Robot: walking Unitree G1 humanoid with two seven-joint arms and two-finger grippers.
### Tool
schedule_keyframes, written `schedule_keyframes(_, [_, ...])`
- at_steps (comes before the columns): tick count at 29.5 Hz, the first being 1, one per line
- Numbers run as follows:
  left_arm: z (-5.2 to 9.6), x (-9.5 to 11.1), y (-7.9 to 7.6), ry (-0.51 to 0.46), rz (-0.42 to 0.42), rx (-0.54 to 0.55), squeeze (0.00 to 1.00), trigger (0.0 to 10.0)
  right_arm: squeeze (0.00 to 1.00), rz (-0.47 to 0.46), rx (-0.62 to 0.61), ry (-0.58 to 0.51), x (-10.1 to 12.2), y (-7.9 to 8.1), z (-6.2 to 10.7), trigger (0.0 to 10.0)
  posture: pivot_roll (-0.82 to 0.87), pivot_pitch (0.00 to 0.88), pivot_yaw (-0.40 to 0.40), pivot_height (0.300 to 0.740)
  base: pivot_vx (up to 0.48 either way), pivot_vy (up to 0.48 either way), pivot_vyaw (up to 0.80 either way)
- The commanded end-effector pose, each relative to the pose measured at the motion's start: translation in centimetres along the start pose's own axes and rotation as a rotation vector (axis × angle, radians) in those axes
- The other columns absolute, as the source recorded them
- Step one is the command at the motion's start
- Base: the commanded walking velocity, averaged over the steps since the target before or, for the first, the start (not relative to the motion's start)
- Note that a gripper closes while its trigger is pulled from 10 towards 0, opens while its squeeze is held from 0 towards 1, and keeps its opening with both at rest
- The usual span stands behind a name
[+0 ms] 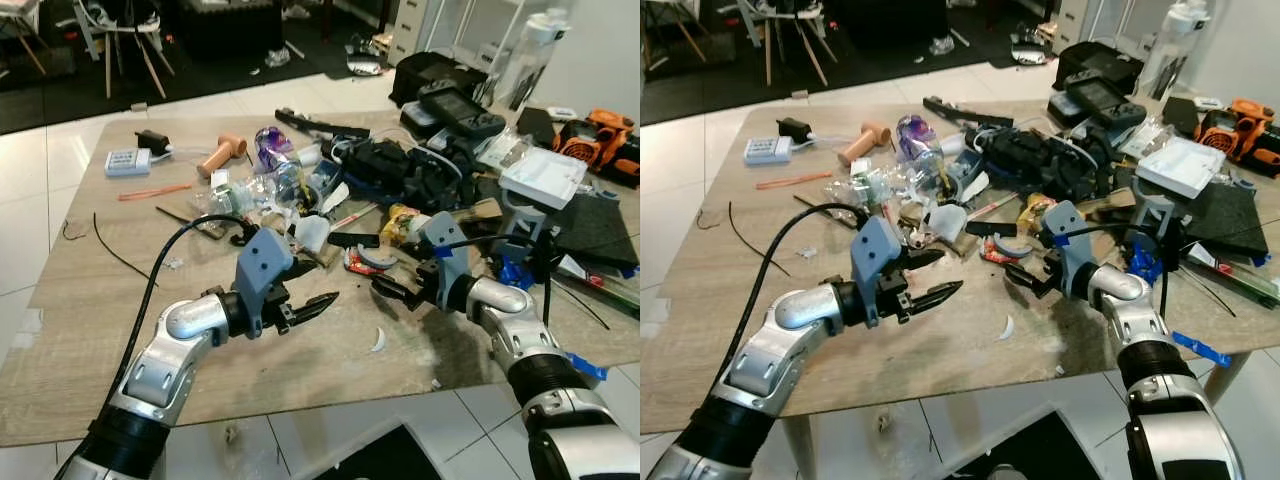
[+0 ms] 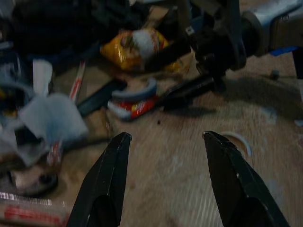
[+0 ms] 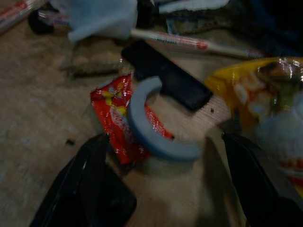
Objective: Picking trash to rubbish bin
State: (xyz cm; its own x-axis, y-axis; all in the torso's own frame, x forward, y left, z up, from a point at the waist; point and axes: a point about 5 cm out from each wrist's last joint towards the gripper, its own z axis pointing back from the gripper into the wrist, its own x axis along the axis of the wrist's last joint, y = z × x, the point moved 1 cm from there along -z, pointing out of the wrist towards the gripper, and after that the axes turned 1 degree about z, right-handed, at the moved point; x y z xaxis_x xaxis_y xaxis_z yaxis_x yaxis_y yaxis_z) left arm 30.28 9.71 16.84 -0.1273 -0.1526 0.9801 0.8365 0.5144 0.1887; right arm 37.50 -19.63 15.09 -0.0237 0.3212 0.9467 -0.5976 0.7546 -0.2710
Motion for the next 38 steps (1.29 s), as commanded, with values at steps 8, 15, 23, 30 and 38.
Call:
schedule_keyframes(8, [0.8,0.3,-0.1,0.017,0.005,-0.028,0.0,10.0,0.0,0.015,-0.009,0.085,-0.8,-0.5,0.0,10.0,0.0,0.234,0.034,0.74,0.0,0.0,0.0])
schedule_keyframes(15, [0.8,0.3,0.0,0.031,0.001,-0.044,0.0,10.0,0.0,-0.039,0.075,0.164,-1.9,-0.3,0.5,9.7,0.0,0.234,0.037,0.74,0.0,0.0,0.0])
schedule_keyframes(23, [0.8,0.3,-0.2,0.039,0.004,-0.056,0.0,10.0,0.0,-0.049,0.094,0.191,-2.2,-0.6,0.9,0.0,0.0,0.225,0.032,0.74,0.0,0.0,0.0])
schedule_keyframes(30, [0.6,0.2,-0.1,0.042,0.002,-0.064,0.0,10.0,0.0,-0.073,0.112,0.187,-1.9,-0.8,0.9,0.0,-0.02,0.196,0.025,0.74,0.0,0.0,0.0])
schedule_keyframes(38, [0.6,0.3,0.3,0.036,-0.013,-0.045,0.0,10.0,0.0,-0.144,0.119,0.076,-0.4,-0.9,0.5,0.0,-0.03,0.162,0.022,0.74,0.0,0.0,0.0])
